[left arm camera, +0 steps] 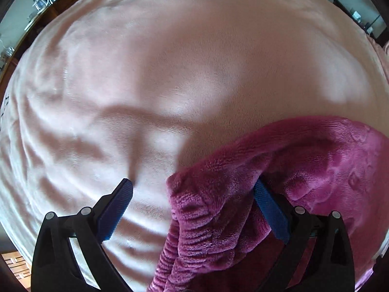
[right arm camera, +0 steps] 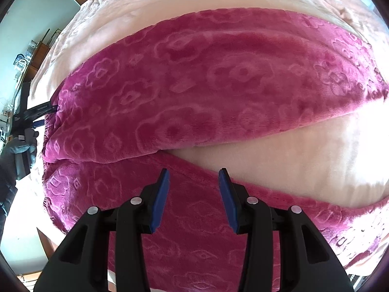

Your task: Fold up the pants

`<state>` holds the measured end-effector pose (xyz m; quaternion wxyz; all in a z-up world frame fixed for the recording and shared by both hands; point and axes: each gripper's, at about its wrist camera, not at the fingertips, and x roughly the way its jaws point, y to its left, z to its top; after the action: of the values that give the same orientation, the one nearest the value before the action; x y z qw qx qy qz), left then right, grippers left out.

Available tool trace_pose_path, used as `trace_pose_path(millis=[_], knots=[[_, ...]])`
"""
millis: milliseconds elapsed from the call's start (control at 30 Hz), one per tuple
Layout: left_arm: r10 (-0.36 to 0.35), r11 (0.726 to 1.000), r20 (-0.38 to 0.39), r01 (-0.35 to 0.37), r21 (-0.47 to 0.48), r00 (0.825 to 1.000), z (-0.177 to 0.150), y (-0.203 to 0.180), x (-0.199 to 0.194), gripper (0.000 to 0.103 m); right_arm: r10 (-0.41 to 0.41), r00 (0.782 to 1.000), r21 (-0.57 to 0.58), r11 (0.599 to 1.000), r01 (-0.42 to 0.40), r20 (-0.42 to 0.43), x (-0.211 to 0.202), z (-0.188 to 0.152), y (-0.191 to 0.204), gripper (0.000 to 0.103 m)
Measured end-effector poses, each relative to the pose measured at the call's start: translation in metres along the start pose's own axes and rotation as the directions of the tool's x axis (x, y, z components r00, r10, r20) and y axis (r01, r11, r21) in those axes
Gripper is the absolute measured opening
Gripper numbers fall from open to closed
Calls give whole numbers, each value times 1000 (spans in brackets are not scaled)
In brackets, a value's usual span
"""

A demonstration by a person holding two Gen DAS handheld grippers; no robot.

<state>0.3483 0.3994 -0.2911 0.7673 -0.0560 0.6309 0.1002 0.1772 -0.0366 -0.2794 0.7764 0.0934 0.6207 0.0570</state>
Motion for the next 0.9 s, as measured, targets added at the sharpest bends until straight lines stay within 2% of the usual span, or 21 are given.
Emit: trace_pose_path(millis=[67, 133, 200, 300, 533, 633, 733, 900], knots=[[-25, 1000, 1, 25, -11, 1000, 3, 4, 5, 94, -3, 1000, 2, 1000, 3, 2, -2, -1, -5, 43], [-63, 998, 13, 63, -2, 998, 3, 3, 4, 81, -10, 1000, 10, 1000, 10, 4, -3, -1, -12, 43], [-83, 996, 24, 82, 26, 996, 2, -1, 0, 58, -17, 1000, 23, 1000, 17, 6, -4, 0, -21, 43], [-64, 995, 46, 60, 83, 997, -3, -16, -13, 39, -30, 999, 47, 998, 29, 12, -4, 6, -41, 43], [-80, 992, 110, 68, 106, 991, -21, -17, -54, 32, -65, 994, 148, 988, 52, 84, -19, 47, -108, 43], [-84, 993, 129, 71, 98, 988, -9, 13, -56, 32, -81, 992, 225, 973, 57, 101, -26, 76, -153, 43], [-75, 994, 140, 62, 95, 987, -11, 13, -69, 32, -113, 986, 324, 944, 68, 122, -33, 110, -204, 43], [-54, 996, 146, 42, 84, 988, -33, 3, -90, 32, -185, 970, 488, 869, 88, 155, -46, 173, -289, 43]])
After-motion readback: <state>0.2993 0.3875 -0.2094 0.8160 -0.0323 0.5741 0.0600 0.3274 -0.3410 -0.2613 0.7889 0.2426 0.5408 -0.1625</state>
